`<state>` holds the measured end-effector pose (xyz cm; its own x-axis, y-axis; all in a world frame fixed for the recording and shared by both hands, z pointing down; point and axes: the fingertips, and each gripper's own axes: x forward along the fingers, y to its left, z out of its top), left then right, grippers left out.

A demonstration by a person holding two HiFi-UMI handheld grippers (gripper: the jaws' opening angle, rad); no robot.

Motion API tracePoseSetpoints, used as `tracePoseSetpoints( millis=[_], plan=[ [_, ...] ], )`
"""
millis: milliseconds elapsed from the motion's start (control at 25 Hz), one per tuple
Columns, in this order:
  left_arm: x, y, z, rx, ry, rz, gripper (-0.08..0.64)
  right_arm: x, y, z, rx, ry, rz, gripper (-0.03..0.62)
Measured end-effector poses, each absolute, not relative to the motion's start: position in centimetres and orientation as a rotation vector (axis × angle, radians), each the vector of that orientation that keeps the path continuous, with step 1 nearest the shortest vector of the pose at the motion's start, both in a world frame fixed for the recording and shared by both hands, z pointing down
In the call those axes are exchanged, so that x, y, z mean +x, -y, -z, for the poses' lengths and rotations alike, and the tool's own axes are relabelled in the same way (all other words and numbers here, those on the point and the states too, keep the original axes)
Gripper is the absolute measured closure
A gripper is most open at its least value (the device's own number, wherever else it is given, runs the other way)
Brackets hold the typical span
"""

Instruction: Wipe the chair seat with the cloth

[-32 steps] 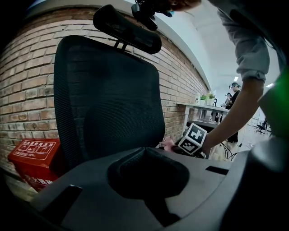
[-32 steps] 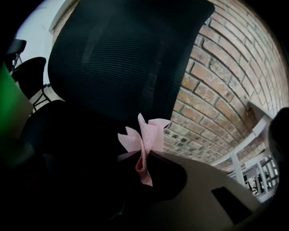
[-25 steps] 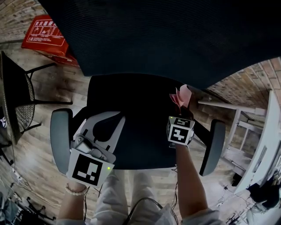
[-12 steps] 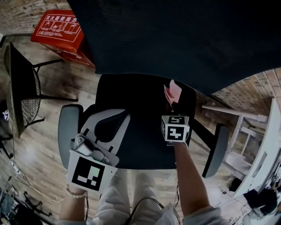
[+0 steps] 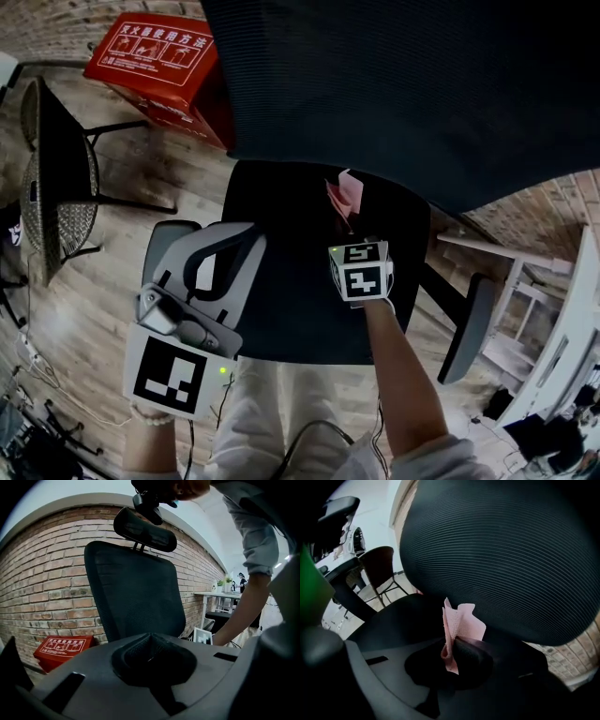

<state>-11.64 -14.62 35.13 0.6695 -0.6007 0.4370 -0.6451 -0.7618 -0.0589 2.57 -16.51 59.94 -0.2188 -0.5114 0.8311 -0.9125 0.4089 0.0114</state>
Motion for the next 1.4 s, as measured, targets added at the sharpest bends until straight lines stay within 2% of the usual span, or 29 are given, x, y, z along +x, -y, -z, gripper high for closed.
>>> tracePoseSetpoints(
  millis=[880, 1120, 1400],
  plan=[
    [-20.0, 14.2, -32.9, 2.633, 1.289, -0.611, 0.541, -16.8, 14.5, -58.4, 0.74, 2.154, -0.467, 0.538],
    [-20.9, 14.1, -33.1, 2.61, 1.313, -0.609, 0.541, -18.2, 12.2, -58.7, 0.648, 2.175, -0.441, 0.538],
    [-19.5, 13.6, -33.7, 2.617, 1.286, -0.616, 0.541, -14.8, 11.5, -59.7, 0.701, 2.127, -0.434, 0.538]
  ],
)
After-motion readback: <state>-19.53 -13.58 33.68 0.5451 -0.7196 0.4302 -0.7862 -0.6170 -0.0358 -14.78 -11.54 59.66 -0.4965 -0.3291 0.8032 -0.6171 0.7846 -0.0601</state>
